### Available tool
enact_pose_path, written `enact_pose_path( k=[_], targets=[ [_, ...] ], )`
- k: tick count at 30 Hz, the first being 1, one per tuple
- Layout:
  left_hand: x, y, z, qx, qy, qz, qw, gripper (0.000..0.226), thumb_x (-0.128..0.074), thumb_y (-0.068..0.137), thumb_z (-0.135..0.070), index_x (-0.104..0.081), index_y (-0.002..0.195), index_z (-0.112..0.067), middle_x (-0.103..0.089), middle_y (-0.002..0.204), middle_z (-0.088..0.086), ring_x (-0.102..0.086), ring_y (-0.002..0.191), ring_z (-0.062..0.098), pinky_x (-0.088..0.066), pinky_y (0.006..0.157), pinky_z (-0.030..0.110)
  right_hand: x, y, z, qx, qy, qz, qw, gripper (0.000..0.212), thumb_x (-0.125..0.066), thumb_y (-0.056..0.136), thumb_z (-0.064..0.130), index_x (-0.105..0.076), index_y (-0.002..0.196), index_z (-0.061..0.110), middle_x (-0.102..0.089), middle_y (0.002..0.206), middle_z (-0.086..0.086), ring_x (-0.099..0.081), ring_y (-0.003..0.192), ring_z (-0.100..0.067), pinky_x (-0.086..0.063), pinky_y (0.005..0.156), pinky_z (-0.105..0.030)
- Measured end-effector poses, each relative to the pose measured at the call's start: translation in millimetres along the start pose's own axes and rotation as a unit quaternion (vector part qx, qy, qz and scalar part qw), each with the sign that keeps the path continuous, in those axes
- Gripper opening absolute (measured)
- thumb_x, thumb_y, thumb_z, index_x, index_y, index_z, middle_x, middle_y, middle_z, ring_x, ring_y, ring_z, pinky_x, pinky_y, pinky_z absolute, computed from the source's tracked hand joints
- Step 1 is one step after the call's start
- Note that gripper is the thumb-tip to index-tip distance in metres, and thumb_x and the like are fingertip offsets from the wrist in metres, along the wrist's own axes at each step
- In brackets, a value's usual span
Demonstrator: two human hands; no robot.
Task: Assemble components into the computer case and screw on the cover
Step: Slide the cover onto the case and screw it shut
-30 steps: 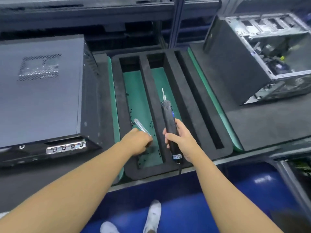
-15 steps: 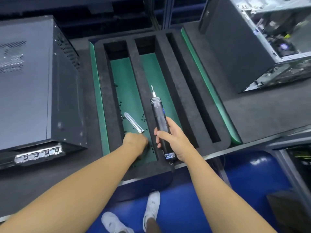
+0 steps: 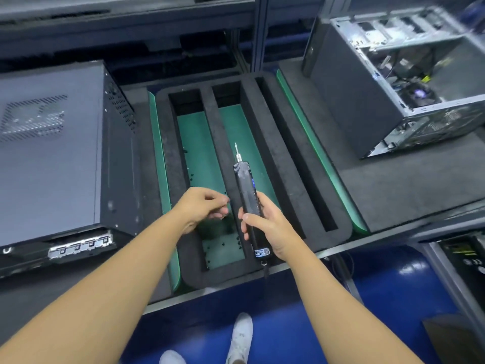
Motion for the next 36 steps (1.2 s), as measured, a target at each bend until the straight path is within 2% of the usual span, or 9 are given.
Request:
enact_pose_path(
  k=[5,12,14,17,19,21,24,30,36],
  targets=[
    [19.7,-26.1,-21.1,-0.034,-0.329,-0.03,0.943,0.011,-0.055,0.099,-0.006,-0.064,0.095,-0.002,-0.059,0.074,0.004,-0.057,0.059,0.007,-0.057,0.065,0.022,-25.8,-2.8,42.6,0.008,-0.024,0.03,0.999,0.047,-0.074,0.081,0.025,-0.061,0.125,0.022,-0.064,0.098,-0.008,-0.059,0.077,-0.023,-0.054,0.065,-0.036],
    [26.7,-80.3,-62.9,-0.095,-0.532,0.039,0.84,0.019,-0.059,0.092,-0.032,-0.061,0.088,-0.013,-0.062,0.073,-0.001,-0.06,0.061,0.008,-0.058,0.068,0.025,-64.0,-42.6,89.3,0.017,-0.099,0.108,0.989,0.047,-0.071,0.082,0.016,-0.058,0.126,0.023,-0.065,0.101,-0.007,-0.058,0.079,-0.024,-0.052,0.069,-0.038],
    [32.6,-99.3,-75.3,-0.108,-0.55,0.058,0.826,0.022,-0.061,0.086,-0.038,-0.062,0.083,-0.016,-0.063,0.075,-0.003,-0.063,0.07,0.01,-0.058,0.082,0.027,-78.4,-55.5,99.2,0.02,-0.125,0.126,0.984,0.05,-0.072,0.082,0.013,-0.056,0.129,0.021,-0.065,0.102,-0.006,-0.058,0.08,-0.025,-0.053,0.071,-0.039],
    [49.5,-126.6,-88.7,-0.124,-0.568,0.074,0.811,0.024,-0.062,0.082,-0.042,-0.063,0.079,-0.018,-0.067,0.083,-0.003,-0.064,0.087,0.012,-0.036,0.112,0.031,-101.7,-71.6,108.5,0.026,-0.169,0.139,0.976,0.058,-0.071,0.084,0.005,-0.052,0.137,0.021,-0.064,0.106,-0.004,-0.06,0.083,-0.02,-0.054,0.075,-0.038],
    [63.3,-141.5,-91.2,-0.135,-0.55,0.069,0.822,0.025,-0.058,0.087,-0.043,-0.061,0.083,-0.018,-0.07,0.09,-0.002,-0.069,0.091,0.014,-0.043,0.108,0.033,-118.2,-82.0,110.0,0.028,-0.185,0.143,0.972,0.06,-0.071,0.085,0.001,-0.051,0.138,0.022,-0.063,0.107,-0.004,-0.06,0.085,-0.018,-0.054,0.076,-0.038],
    [77.1,-153.7,-87.9,-0.139,-0.527,0.053,0.837,0.026,-0.055,0.093,-0.043,-0.059,0.091,-0.017,-0.07,0.091,-0.003,-0.071,0.087,0.013,-0.057,0.087,0.034,-135.2,-92.0,109.9,0.028,-0.196,0.146,0.969,0.063,-0.07,0.087,-0.003,-0.05,0.141,0.024,-0.064,0.107,-0.002,-0.06,0.087,-0.019,-0.055,0.077,-0.037],
    [100.3,-169.4,-76.6,-0.135,-0.504,0.023,0.853,0.027,-0.054,0.095,-0.044,-0.06,0.09,-0.018,-0.07,0.082,-0.007,-0.07,0.073,0.01,-0.06,0.067,0.03,-161.7,-104.5,109.2,0.025,-0.227,0.155,0.961,0.067,-0.07,0.088,-0.001,-0.048,0.144,0.029,-0.065,0.106,0.0,-0.061,0.09,-0.018,-0.056,0.079,-0.038],
    [144.2,-199.0,-52.1,-0.153,-0.431,-0.026,0.889,0.022,-0.055,0.096,-0.044,-0.06,0.093,-0.023,-0.074,0.086,-0.012,-0.066,0.062,0.005,-0.054,0.063,0.028,-211.7,-124.0,99.1,0.007,-0.253,0.159,0.954,0.065,-0.069,0.085,0.0,-0.051,0.141,0.027,-0.065,0.104,-0.004,-0.063,0.085,-0.016,-0.056,0.074,-0.039],
    [176.1,-217.5,-31.3,-0.199,-0.38,-0.011,0.903,0.022,-0.054,0.099,-0.035,-0.06,0.089,-0.016,-0.07,0.077,-0.007,-0.064,0.065,0.011,-0.058,0.057,0.028,-246.4,-137.7,82.6,-0.02,-0.235,0.152,0.96,0.059,-0.068,0.084,0.003,-0.054,0.137,0.024,-0.063,0.102,-0.006,-0.059,0.076,-0.019,-0.054,0.07,-0.04]
  ],
)
Point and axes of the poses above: each hand's wrist, its own y-axis towards the middle knuckle, its own x-axis out of the back of the hand, z = x × y, the point moved 4 cm from there along y, towards the middle knuckle
